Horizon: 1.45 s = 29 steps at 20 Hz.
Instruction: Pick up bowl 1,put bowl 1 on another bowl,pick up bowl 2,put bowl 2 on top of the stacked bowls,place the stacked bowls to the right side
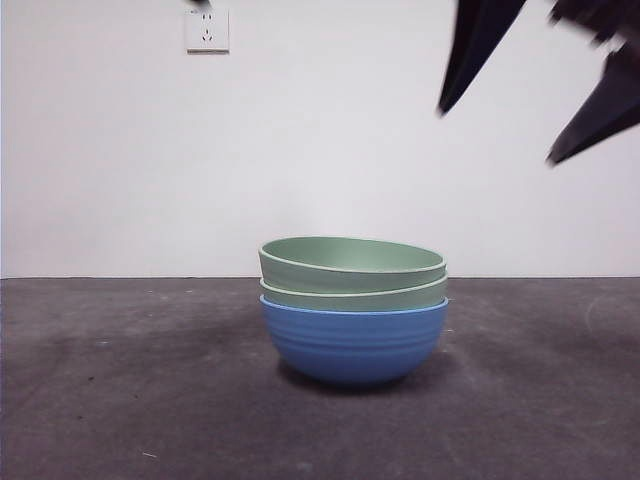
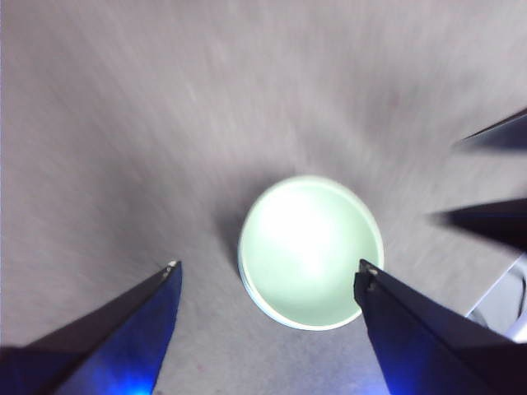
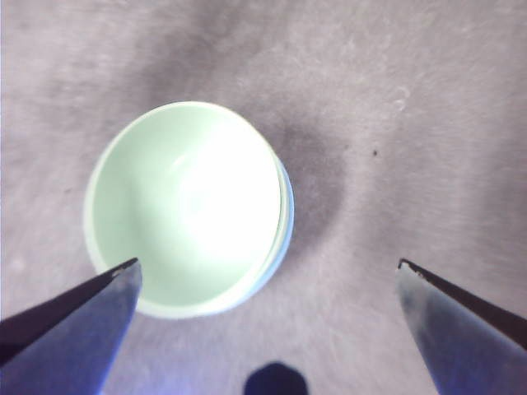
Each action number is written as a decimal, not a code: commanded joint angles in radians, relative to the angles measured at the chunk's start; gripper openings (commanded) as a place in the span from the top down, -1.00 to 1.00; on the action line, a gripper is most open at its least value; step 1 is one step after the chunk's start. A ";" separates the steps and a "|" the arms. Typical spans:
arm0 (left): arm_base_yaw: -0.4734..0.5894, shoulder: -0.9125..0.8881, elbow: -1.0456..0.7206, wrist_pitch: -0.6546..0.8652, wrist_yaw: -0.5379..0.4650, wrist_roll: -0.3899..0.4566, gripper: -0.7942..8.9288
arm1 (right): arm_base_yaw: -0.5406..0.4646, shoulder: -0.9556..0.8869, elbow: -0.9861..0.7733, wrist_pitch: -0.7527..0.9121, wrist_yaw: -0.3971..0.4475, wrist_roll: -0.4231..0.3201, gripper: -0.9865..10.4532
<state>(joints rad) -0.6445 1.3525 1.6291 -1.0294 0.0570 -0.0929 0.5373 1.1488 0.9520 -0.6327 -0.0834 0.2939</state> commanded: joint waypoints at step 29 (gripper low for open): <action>-0.004 -0.235 0.035 -0.125 -0.005 0.018 0.11 | 0.000 0.428 -0.001 0.210 -0.127 0.135 0.86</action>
<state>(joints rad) -0.6445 1.1191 1.6680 -1.1587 0.0547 -0.0864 0.5365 1.5719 0.9520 -0.4366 -0.2085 0.4301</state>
